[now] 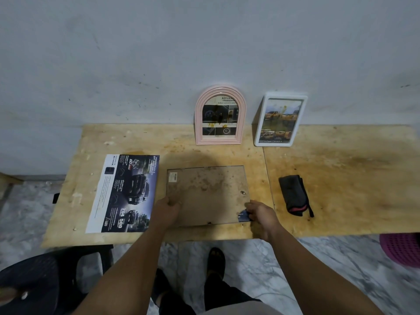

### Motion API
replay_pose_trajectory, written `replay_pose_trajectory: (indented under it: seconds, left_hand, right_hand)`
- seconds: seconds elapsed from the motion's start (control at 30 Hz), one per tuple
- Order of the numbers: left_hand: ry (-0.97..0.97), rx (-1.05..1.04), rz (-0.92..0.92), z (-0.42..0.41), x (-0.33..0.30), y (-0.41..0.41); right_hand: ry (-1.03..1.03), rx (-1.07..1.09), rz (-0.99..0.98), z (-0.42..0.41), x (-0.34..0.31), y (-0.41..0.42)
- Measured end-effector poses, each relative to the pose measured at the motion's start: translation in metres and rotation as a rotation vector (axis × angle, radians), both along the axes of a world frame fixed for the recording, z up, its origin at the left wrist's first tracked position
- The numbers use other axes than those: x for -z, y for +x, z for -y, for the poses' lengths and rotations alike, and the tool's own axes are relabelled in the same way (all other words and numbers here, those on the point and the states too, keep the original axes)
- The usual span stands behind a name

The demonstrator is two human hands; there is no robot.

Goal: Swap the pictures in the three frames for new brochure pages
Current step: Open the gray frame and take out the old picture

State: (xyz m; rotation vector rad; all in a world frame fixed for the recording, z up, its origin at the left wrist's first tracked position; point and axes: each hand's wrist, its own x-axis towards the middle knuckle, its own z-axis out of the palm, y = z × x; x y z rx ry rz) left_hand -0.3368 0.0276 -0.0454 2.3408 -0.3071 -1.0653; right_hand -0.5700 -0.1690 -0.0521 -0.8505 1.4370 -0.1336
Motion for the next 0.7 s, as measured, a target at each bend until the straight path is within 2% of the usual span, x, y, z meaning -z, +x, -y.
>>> replay_pose_trajectory:
  seconds: [0.37, 0.7]
  left_hand:
    - [-0.012, -0.053, -0.033, -0.001, 0.001, -0.001]
    - [-0.005, -0.056, -0.005, -0.003, 0.009, -0.004]
  right_hand:
    - [-0.236, -0.184, -0.129, 0.019, 0.015, 0.011]
    - [-0.202, -0.140, -0.075, 0.028, 0.022, 0.015]
